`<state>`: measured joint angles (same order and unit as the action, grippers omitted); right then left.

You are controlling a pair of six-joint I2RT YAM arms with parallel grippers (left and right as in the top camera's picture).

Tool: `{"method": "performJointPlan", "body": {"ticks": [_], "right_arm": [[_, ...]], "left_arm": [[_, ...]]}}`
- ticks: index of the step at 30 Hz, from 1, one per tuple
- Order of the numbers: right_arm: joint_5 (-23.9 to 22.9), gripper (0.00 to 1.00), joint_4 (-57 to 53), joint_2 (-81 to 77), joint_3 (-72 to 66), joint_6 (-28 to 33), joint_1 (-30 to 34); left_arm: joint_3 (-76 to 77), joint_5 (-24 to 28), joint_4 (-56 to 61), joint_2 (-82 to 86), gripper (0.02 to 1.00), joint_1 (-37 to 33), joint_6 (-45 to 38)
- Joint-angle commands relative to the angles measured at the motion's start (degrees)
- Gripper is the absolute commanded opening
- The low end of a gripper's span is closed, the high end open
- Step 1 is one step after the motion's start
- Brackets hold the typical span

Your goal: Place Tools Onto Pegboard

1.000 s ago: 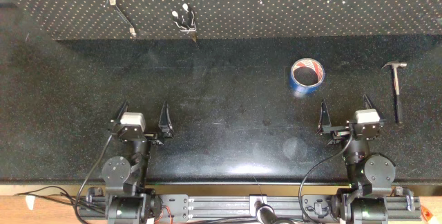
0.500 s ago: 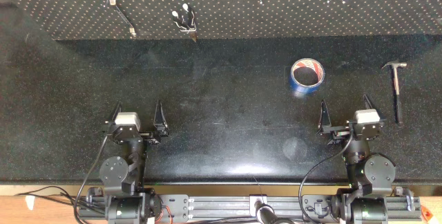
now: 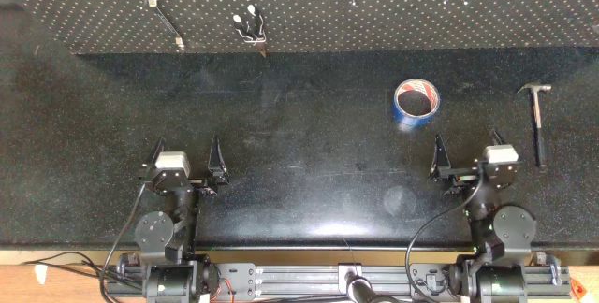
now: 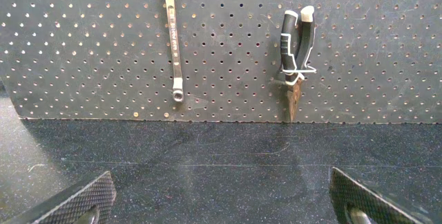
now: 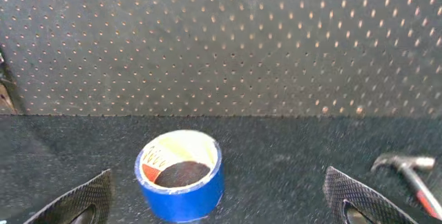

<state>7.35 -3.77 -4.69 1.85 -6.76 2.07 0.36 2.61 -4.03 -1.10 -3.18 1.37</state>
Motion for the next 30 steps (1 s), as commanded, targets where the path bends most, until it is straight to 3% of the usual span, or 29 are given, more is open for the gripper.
{"method": "performJointPlan", "body": {"ticks": [1, 3, 7, 9, 15, 23, 30], "right_arm": [[2.32, 0.980, 0.13, -12.46, 11.06, -3.72, -2.67], [3.21, 0.978, 0.00, -21.66, 17.31, -4.44, -5.97], [13.00, 0.976, -0.39, -42.27, 28.30, -6.54, -10.78], [13.51, 0.976, -4.35, -50.56, 33.05, -6.51, -12.70], [10.10, 0.976, -15.69, -68.65, 45.94, -7.30, -14.64], [-1.42, 0.976, -34.88, -88.46, 62.38, -11.63, -14.64], [-2.21, 0.974, -37.92, -96.28, 66.77, -9.44, -14.69]], "left_arm": [[-0.04, -0.44, -0.52, 0.90, 0.996, 0.20, 0.26], [-0.04, -0.44, -0.52, 0.90, 0.996, 0.20, 0.28], [-0.04, -0.44, -0.52, 0.90, 0.996, 0.20, 0.28], [-0.04, -0.44, -0.52, 0.90, 0.996, 0.20, 0.28], [-0.04, -0.44, -0.52, 0.90, 0.996, 0.20, 0.28], [-0.04, -0.44, -0.52, 0.90, 0.996, 0.20, 0.28], [-0.04, -0.44, -0.52, 0.90, 0.996, 0.20, 0.28]]}}
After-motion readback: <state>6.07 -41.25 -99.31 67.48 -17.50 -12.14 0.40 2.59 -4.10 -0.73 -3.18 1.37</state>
